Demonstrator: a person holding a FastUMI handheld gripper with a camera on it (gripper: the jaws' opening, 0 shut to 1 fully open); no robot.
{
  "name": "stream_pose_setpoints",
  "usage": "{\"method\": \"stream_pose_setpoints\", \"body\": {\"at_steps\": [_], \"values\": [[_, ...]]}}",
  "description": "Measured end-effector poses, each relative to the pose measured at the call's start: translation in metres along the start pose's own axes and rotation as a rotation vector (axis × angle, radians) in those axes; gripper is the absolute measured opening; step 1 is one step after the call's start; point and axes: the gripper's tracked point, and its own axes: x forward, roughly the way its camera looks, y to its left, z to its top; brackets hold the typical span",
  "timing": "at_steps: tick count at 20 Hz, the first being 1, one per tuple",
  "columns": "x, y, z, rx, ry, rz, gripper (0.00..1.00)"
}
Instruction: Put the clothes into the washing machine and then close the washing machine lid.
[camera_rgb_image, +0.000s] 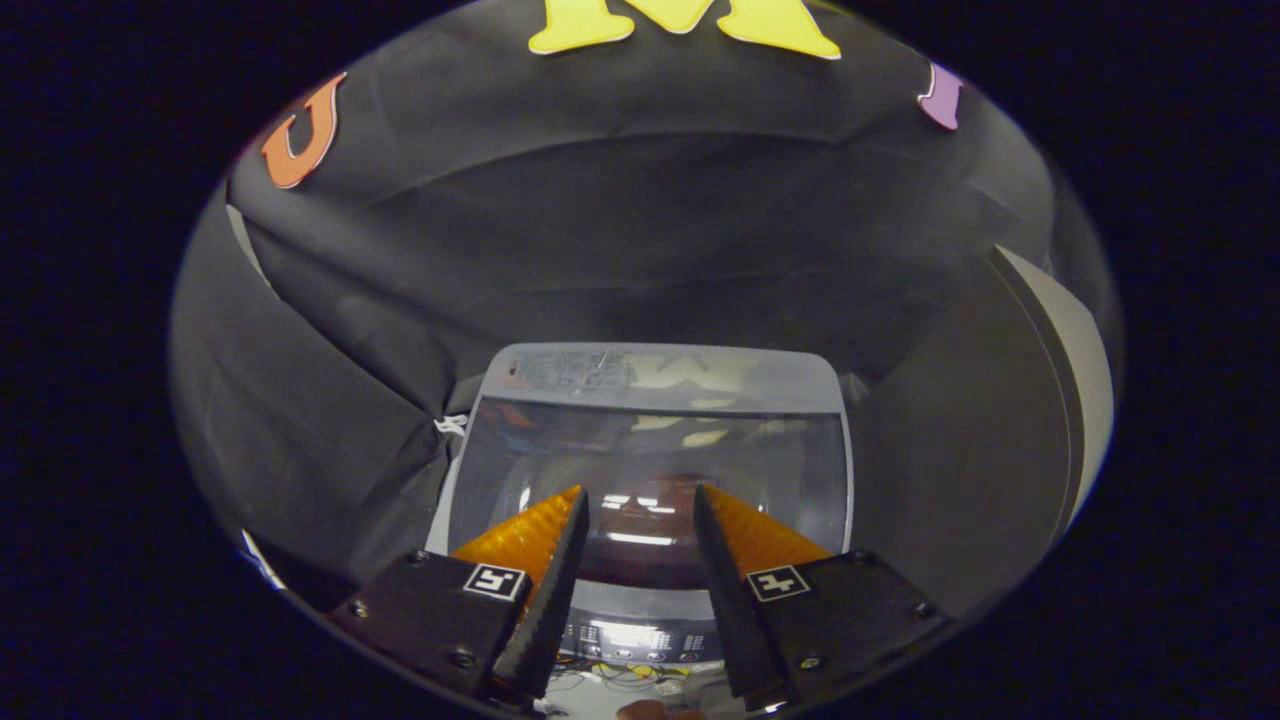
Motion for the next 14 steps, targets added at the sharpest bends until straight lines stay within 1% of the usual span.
{"method": "stream_pose_setpoints", "body": {"at_steps": [4, 9, 12, 14], "values": [[-0.004, -0.004, -0.007, 0.001, 0.002, -0.002, 0.67], [-0.026, -0.015, -0.006, -0.013, -0.02, -0.008, 0.67], [-0.051, -0.026, 0.006, -0.053, -0.082, -0.015, 0.67], [-0.073, -0.033, 0.017, -0.078, -0.153, -0.021, 0.67]]}}
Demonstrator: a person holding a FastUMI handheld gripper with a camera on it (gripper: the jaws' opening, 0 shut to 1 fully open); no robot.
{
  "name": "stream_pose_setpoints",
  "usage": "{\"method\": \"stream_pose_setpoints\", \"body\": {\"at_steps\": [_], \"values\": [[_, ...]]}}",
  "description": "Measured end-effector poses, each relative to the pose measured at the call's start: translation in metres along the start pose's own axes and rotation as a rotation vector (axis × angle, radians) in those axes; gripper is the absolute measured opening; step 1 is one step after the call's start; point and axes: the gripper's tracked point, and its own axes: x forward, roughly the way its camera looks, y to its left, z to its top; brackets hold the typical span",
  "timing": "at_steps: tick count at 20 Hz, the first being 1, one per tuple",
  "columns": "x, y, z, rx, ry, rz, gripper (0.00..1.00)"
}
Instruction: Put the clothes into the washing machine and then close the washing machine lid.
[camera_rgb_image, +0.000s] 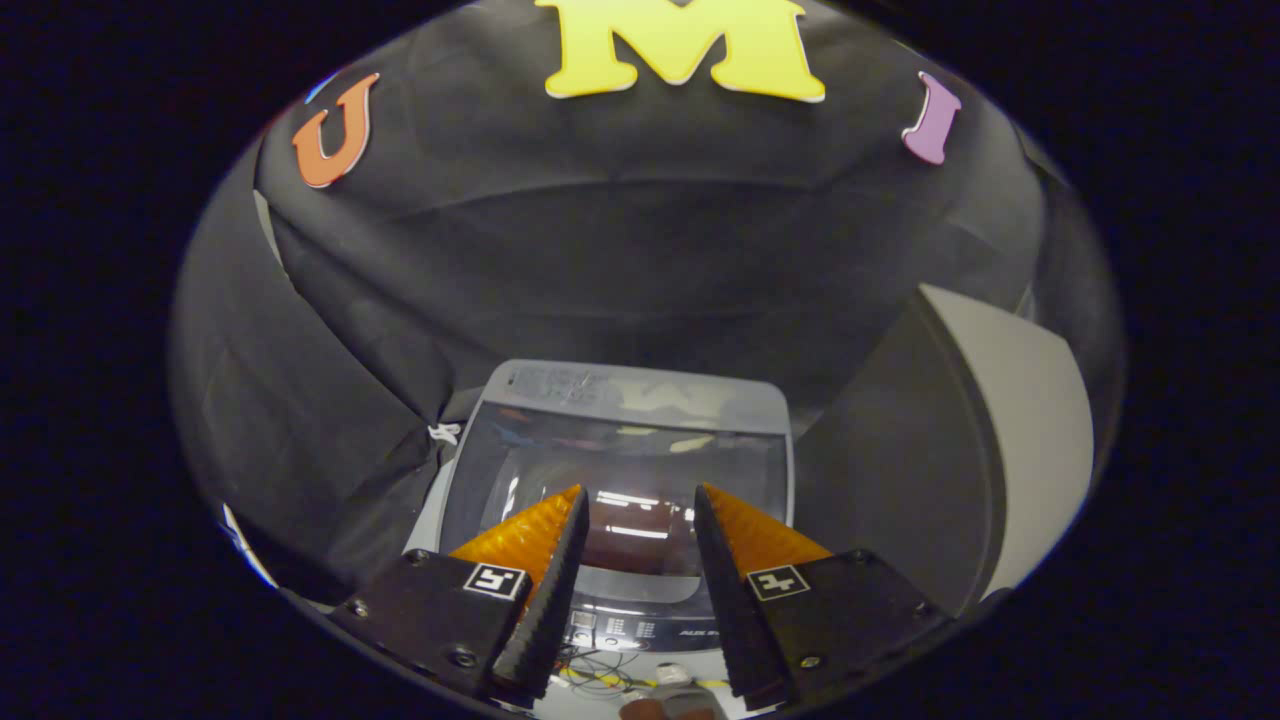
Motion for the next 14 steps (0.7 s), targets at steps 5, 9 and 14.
{"method": "stream_pose_setpoints", "body": {"at_steps": [5, 9, 14], "values": [[-0.061, -0.027, 0.01, -0.062, -0.146, -0.002, 0.67], [-0.114, -0.044, 0.0, -0.051, -0.219, 0.003, 0.67], [-0.177, -0.065, -0.025, 0.004, -0.305, 0.017, 0.67]]}}
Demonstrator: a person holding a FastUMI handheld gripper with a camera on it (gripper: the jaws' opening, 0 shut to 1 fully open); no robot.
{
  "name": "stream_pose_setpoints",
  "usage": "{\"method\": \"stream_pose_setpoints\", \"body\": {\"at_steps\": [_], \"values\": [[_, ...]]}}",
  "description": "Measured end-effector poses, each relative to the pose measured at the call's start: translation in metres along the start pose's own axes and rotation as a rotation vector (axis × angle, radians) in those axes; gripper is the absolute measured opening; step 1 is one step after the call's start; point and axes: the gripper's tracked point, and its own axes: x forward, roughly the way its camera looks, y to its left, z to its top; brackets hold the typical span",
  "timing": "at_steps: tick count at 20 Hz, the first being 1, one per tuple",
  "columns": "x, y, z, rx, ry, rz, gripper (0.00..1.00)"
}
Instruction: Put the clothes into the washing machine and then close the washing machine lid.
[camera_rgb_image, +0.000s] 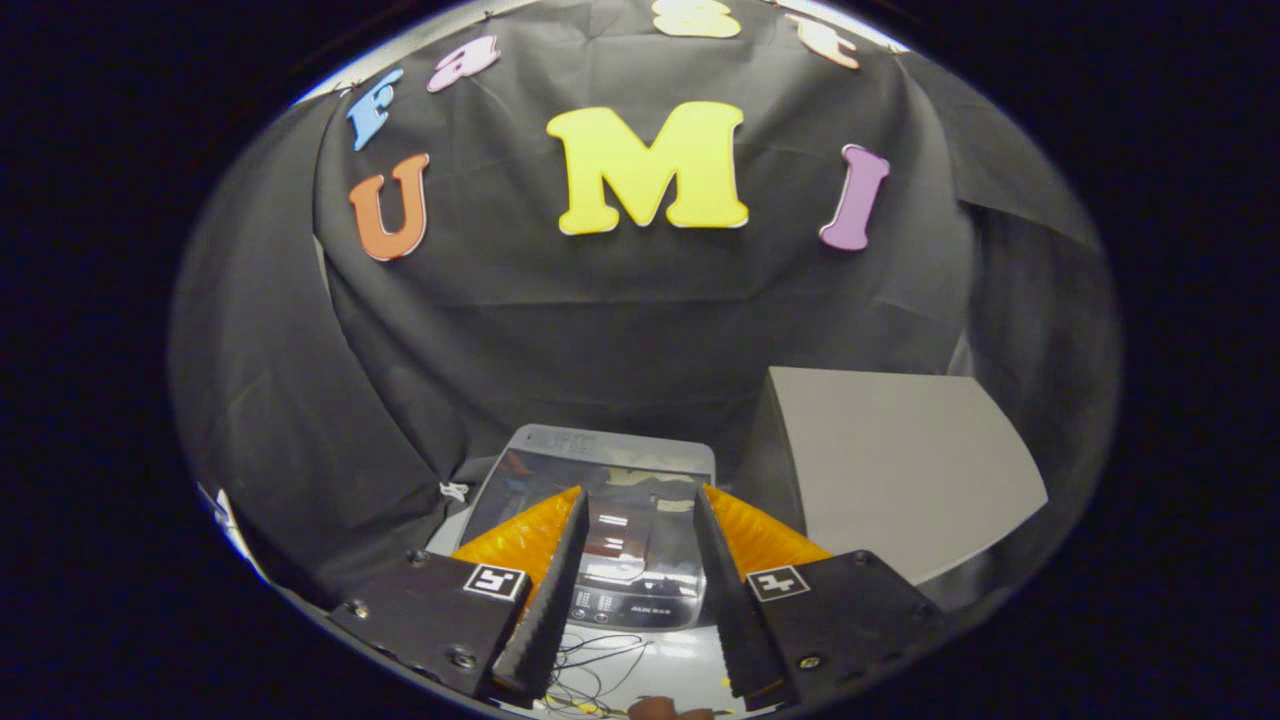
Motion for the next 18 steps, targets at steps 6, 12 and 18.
{"method": "stream_pose_setpoints", "body": {"at_steps": [6, 12, 18], "values": [[-0.082, -0.029, 0.007, 0.006, -0.135, -0.035, 0.67], [-0.158, -0.049, 0.007, 0.023, -0.262, -0.047, 0.91], [-0.208, -0.059, -0.001, 0.067, -0.334, -0.004, 0.99]]}}
